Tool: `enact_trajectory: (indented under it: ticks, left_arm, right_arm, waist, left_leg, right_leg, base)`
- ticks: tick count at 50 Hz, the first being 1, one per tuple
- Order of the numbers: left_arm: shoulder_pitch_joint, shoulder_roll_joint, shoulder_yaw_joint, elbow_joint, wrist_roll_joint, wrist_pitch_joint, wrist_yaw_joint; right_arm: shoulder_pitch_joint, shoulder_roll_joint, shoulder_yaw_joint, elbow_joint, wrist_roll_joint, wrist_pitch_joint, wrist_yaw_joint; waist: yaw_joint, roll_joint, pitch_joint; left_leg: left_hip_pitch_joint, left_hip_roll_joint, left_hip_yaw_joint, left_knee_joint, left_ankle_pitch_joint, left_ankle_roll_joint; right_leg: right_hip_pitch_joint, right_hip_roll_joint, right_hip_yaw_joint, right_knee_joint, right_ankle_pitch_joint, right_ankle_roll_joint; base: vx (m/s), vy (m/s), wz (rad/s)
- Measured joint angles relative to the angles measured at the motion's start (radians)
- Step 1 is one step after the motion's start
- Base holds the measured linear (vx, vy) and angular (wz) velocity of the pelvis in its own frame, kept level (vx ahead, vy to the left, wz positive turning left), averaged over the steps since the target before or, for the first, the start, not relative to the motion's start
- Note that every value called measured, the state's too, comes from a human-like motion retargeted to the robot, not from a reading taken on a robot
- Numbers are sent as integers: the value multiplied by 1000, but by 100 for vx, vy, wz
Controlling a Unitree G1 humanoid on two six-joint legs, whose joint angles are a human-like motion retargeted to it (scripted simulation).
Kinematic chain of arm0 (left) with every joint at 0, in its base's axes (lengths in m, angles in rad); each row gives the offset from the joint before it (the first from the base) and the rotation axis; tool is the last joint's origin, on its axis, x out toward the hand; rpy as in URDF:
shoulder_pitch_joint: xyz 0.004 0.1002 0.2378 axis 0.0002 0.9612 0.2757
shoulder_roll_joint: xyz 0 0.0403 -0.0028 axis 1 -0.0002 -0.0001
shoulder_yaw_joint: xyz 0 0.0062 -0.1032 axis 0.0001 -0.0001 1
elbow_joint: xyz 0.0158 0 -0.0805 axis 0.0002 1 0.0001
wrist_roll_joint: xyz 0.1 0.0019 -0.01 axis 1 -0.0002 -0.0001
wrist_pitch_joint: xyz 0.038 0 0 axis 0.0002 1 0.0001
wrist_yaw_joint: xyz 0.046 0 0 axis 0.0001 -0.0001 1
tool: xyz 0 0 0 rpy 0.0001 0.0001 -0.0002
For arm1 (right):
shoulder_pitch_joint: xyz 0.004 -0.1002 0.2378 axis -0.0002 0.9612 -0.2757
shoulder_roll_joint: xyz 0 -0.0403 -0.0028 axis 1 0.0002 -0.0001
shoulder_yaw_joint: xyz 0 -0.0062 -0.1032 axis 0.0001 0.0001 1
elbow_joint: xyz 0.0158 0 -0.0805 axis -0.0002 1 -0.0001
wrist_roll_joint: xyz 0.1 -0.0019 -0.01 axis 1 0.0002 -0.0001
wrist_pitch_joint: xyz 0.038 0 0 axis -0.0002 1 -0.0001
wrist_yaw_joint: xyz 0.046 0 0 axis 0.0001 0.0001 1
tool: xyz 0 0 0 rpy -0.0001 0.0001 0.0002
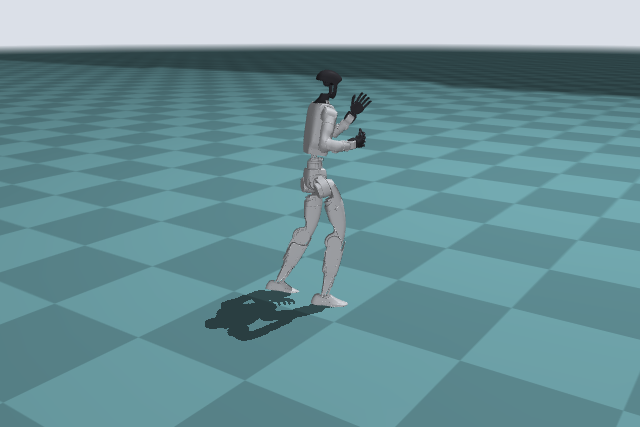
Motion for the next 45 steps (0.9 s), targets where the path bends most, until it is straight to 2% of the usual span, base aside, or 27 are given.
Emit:
enact_trajectory:
  ticks: [2,3,5,6,7,8,10,12,13,15,17,21,23,25,27,28,30,32,33,35,37,40,43,45]
  left_arm:
    - [-18,-27,-14,-46,-44,-19,26]
    - [-14,-38,-18,-68,-83,-18,16]
    - [22,-55,-12,-109,-142,0,-29]
    - [54,-51,-2,-118,-140,12,-53]
    - [88,-45,7,-121,-126,24,-73]
    - [126,-34,15,-110,-89,32,-86]
    - [240,-12,31,-92,-53,40,-69]
    - [381,2,46,-77,-79,31,-76]
    - [451,9,51,-80,-129,24,-91]
    - [596,35,59,-118,-262,7,-128]
    - [708,96,74,-158,-362,-3,-156]
    - [838,187,175,-168,-378,-13,-191]
    - [894,178,235,-151,-350,-8,-224]
    - [935,130,288,-121,-321,10,-254]
    - [944,59,322,-90,-284,36,-234]
    - [917,30,321,-62,-253,48,-214]
    - [779,-3,273,29,-174,40,-159]
    - [625,-6,215,81,-108,40,-108]
    - [548,5,186,88,-62,42,-101]
    - [387,36,127,77,31,43,-103]
    - [237,60,74,48,121,48,-101]
    - [137,83,-20,-20,89,19,-86]
    - [146,90,-93,-53,-26,0,-122]
    - [186,109,-102,-65,-65,16,-161]
  right_arm:
    - [12,-41,-35,-5,-45,-34,-98]
    - [6,-57,-39,0,-63,-23,-97]
    - [-23,-76,-37,16,-117,-2,-94]
    - [-56,-85,-32,33,-157,6,-80]
    - [-93,-97,-27,54,-183,10,-71]
    - [-141,-113,-23,82,-181,7,-70]
    - [-244,-89,16,150,-225,-3,-126]
    - [-359,-55,45,196,-292,-15,-201]
    - [-400,-27,45,198,-321,-18,-245]
    - [-431,54,42,165,-340,-15,-273]
    - [-402,136,31,108,-288,-5,-246]
    - [-372,217,38,64,-283,0,-214]
    - [-367,223,54,68,-280,-7,-194]
    - [-371,197,70,74,-306,-11,-154]
    - [-370,154,93,79,-345,-8,-127]
    - [-378,137,102,94,-337,-4,-129]
    - [-399,119,100,165,-350,1,-158]
    - [-348,114,72,224,-410,17,-182]
    - [-297,113,41,231,-417,15,-202]
    - [-167,113,-36,200,-344,-12,-215]
    - [-48,101,-107,134,-148,-39,-176]
    - [60,64,-154,73,-28,-50,-144]
    - [68,5,-191,56,-179,-29,-141]
    - [52,-30,-211,45,-317,-5,-144]
  waist:
    - [-68,-16,-13]
    - [-88,-25,-11]
    - [-99,-46,6]
    - [-86,-45,23]
    - [-68,-37,37]
    - [-40,-15,47]
    - [2,7,93]
    - [50,5,129]
    - [78,-8,138]
    - [141,-34,142]
    - [235,-73,124]
    - [363,-118,93]
    - [371,-93,80]
    - [351,-49,60]
    - [278,22,105]
    - [266,30,124]
    - [273,-41,127]
    - [234,-69,136]
    - [206,-67,140]
    - [141,-38,141]
    - [64,21,133]
    - [-53,59,86]
    - [-128,31,56]
    - [-129,8,59]
  left_leg:
    - [42,-16,-49,-2,73,-19]
    - [55,-25,-61,24,105,-16]
    - [52,-55,-50,154,152,14]
    - [20,-58,-19,279,160,33]
    - [-25,-48,17,415,161,43]
    - [-92,-15,64,574,148,36]
    - [-172,38,122,806,62,105]
    - [-264,81,173,949,-8,125]
    - [-302,85,190,972,-26,121]
    - [-350,67,190,918,-62,146]
    - [-368,41,211,747,-76,140]
    - [-302,11,284,169,-8,95]
    - [-242,28,358,-100,58,33]
    - [-206,50,459,-259,184,-20]
    - [-113,67,528,-276,172,1]
    - [-86,59,531,-254,108,52]
    - [-142,-9,504,-123,-31,167]
    - [-195,-34,454,38,-114,188]
    - [-200,-36,419,89,-135,164]
    - [-179,-40,322,115,-140,109]
    - [-133,-27,212,61,-86,58]
    - [-65,-32,79,-49,43,-9]
    - [6,-74,11,-125,183,-42]
    - [48,-86,21,-105,235,-39]
  right_leg:
    - [34,16,43,-225,52,71]
    - [46,27,90,-297,68,93]
    - [73,44,203,-363,161,97]
    - [84,53,222,-338,179,57]
    - [75,67,233,-275,157,17]
    - [30,94,227,-136,56,-22]
    - [21,126,215,33,-83,-100]
    - [2,125,198,187,-160,-93]
    - [12,111,189,222,-179,-67]
    - [109,94,171,136,-169,-64]
    - [199,68,162,36,-103,-35]
    - [347,48,177,-135,125,40]
    - [395,90,226,-140,233,82]
    - [340,176,343,44,267,105]
    - [411,236,424,84,308,10]
    - [358,219,397,235,283,-23]
    - [142,17,263,588,175,-5]
    - [14,-126,191,759,56,-118]
    - [-6,-143,173,769,-4,-146]
    - [-35,-95,178,722,-49,-133]
    - [-39,2,190,548,-50,-145]
    - [-16,21,90,161,10,-53]
    - [29,22,28,-216,77,77]
    - [48,79,131,-353,75,123]
  base:
    - [99,-19,126]
    - [97,-23,81]
    - [92,-24,28]
    - [86,-22,-20]
    - [81,-18,-50]
    - [79,-14,-47]
    - [78,-10,-21]
    - [77,-5,13]
    - [80,-3,38]
    - [83,-2,58]
    - [86,4,55]
    - [87,15,81]
    - [85,21,121]
    - [81,20,143]
    - [78,21,179]
    - [69,17,117]
    - [62,14,76]
    - [63,17,163]
    - [66,16,234]
    - [66,16,274]
    - [66,17,274]
    - [73,9,233]
    - [79,-2,173]
    - [81,-13,94]
